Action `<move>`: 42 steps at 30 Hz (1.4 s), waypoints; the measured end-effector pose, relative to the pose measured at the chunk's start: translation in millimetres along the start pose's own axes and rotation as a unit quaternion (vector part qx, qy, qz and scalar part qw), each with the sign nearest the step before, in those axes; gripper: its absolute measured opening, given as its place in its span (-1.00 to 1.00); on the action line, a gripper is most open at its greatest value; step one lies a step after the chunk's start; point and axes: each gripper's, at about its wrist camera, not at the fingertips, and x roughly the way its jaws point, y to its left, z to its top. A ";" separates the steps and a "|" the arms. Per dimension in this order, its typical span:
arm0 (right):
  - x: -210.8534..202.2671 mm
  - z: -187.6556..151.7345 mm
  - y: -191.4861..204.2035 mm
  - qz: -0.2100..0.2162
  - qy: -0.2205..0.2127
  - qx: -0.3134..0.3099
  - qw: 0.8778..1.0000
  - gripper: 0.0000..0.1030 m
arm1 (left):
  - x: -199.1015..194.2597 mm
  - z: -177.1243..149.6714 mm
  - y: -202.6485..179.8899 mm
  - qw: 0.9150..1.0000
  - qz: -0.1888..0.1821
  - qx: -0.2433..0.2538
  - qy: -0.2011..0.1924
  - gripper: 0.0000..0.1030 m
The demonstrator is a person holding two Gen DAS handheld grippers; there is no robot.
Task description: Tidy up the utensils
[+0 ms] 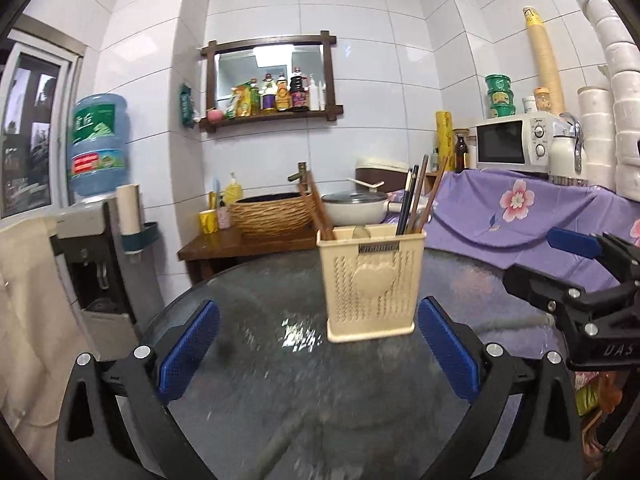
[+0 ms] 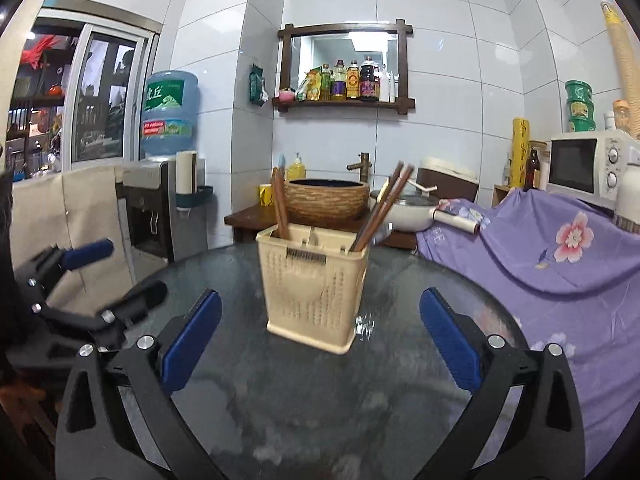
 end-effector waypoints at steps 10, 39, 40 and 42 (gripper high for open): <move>-78.4 -75.6 19.6 0.003 0.033 0.021 0.999 0.90 | -84.7 -53.6 35.4 0.995 0.037 -0.076 0.058 0.89; -143.8 -69.7 24.3 -0.018 -0.008 0.022 1.000 0.90 | -122.7 -44.6 5.0 0.997 0.014 -0.060 0.041 0.89; -143.5 -69.6 24.8 -0.017 -0.008 0.021 1.000 0.90 | -122.6 -44.6 5.4 0.997 0.014 -0.062 0.041 0.89; -143.3 -69.2 25.4 -0.015 -0.007 0.022 1.000 0.90 | -122.4 -44.5 6.5 0.997 0.013 -0.064 0.042 0.89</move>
